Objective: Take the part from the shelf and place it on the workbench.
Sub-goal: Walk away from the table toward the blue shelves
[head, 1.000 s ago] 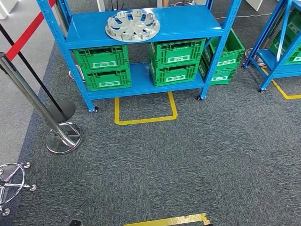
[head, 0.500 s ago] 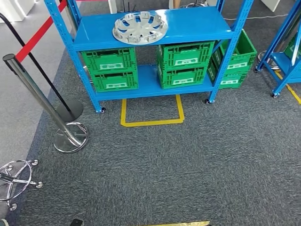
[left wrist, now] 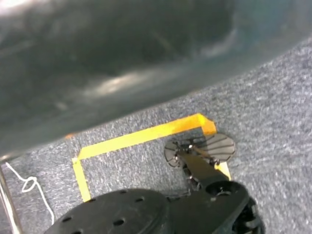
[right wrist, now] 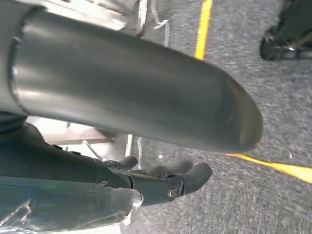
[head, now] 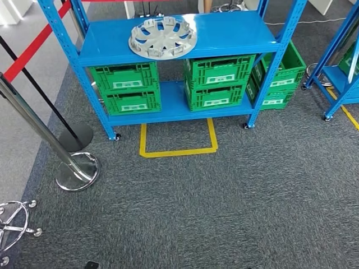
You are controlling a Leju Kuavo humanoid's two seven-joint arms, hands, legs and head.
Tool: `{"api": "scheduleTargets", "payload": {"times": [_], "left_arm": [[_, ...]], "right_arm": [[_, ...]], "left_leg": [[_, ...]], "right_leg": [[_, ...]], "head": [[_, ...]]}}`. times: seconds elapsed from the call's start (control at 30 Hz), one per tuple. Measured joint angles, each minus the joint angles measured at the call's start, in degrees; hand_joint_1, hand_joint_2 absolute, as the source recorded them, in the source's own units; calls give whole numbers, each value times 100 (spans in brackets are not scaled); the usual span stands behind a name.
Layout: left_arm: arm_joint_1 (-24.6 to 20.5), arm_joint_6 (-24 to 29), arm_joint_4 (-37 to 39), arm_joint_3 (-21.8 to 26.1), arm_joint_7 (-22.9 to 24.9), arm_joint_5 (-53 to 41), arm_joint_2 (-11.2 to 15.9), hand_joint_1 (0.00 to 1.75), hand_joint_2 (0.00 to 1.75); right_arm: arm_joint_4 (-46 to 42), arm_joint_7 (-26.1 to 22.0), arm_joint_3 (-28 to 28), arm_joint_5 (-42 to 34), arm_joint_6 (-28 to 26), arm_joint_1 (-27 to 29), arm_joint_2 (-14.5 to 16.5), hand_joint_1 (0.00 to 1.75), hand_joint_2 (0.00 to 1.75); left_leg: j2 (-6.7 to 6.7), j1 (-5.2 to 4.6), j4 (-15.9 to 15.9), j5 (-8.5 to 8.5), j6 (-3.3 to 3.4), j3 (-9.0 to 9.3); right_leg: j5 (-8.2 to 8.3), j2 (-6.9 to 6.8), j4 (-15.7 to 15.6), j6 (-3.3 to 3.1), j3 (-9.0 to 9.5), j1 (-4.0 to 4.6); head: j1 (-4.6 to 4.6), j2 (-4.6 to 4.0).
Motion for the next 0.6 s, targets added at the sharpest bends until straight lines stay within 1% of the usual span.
{"api": "scheduleTargets", "payload": {"times": [0.03,0.07,0.1,0.13,0.17,0.2,0.23,0.27,0.3,0.33,0.37,0.4,0.43,0.47,0.5,0.53,0.57,0.6], "left_arm": [[4,2,-1,1,4,0,-4,0,0],[13,4,-2,1,6,-1,-8,0,0],[20,8,-3,3,8,-1,-11,0,0],[24,10,-4,4,9,-1,-11,0,0],[23,13,-4,5,10,-2,-12,0,0],[23,14,-4,7,11,-2,-15,0,0],[30,16,-4,8,16,-2,-19,0,0],[43,19,-4,9,23,-2,-23,0,0],[56,23,-4,11,33,-2,-28,0,0],[68,28,-4,12,45,-3,-32,0,0],[77,35,-4,15,58,-3,-33,0,0],[80,41,-6,21,69,-5,-32,0,0],[80,46,-9,26,84,-7,-29,0,0],[74,51,-11,32,94,-9,-26,0,0],[57,52,-15,34,101,-10,-25,0,0],[34,54,-17,35,108,-10,-25,0,0],[5,54,-18,35,114,-10,-25,0,0],[-22,56,-19,39,136,-7,-27,0,0]], "right_arm": [[-1,7,0,3,3,-8,0,0,0],[-2,14,0,5,7,-20,0,0,0],[-3,12,0,8,14,-31,1,0,0],[-4,-10,-1,8,21,-38,2,0,0],[-3,-47,-2,3,28,-35,3,0,0],[-3,-82,-4,-4,33,-19,4,0,0],[-2,-110,-8,-15,35,1,5,0,0],[-1,-116,-14,-31,36,25,6,0,0],[0,-109,-23,-49,35,46,7,0,0],[1,-103,-39,-69,35,65,7,0,0],[9,-96,-61,-89,37,90,9,0,0],[18,-123,-84,-105,38,108,15,0,0],[28,-156,-104,-119,44,119,20,0,0],[36,-187,-119,-130,47,120,26,0,0],[38,-214,-129,-137,50,98,30,0,0],[37,-214,-138,-143,52,75,33,0,0],[35,-207,-146,-144,49,53,36,0,0],[33,-204,-155,-145,47,35,38,0,0]], "left_leg": [[-10,14,-41,-40,13,59],[-20,28,-91,-80,42,144],[-28,39,-125,-126,67,235],[-36,49,-148,-182,88,329],[-38,49,-155,-254,108,410],[-46,49,-157,-334,118,495],[-58,49,-157,-424,124,599],[-72,50,-157,-515,122,718],[-86,53,-157,-614,114,851],[-94,58,-158,-717,100,989],[-99,57,-157,-821,79,1110],[-105,49,-147,-935,52,1219],[-108,41,-152,-1048,19,1314],[-109,34,-157,-1125,-18,1400],[-110,32,-149,-1163,-53,1468],[-106,36,-86,-1142,-87,1483],[-91,39,94,-1064,-120,1425],[-72,42,377,-1008,-148,1272]], "right_leg": [[40,-9,33,34,23,-1],[105,-13,198,64,-26,0],[141,-13,469,83,-188,1],[120,-11,834,96,-436,2],[20,-11,1205,104,-718,4],[-171,-9,1494,111,-992,6],[-391,-8,1654,116,-1223,6],[-550,-7,1671,122,-1393,5],[-567,-8,1552,127,-1505,3],[-393,-11,1325,136,-1568,-2],[5,-20,1036,146,-1609,-11],[431,-50,772,139,-1634,-18],[762,-67,597,114,-1618,-16],[961,-78,503,73,-1593,-12],[967,-79,490,18,-1541,-6],[930,-58,492,-31,-1468,-5],[904,-52,471,-76,-1403,-12],[877,-52,443,-116,-1322,-19]], "head": [[2,1],[8,0],[17,0],[26,0],[36,-1],[43,0],[53,0],[63,0],[69,0],[75,0],[83,-1],[93,0],[89,-1],[80,-1],[71,-1],[57,-1],[49,-1],[47,-1]]}}
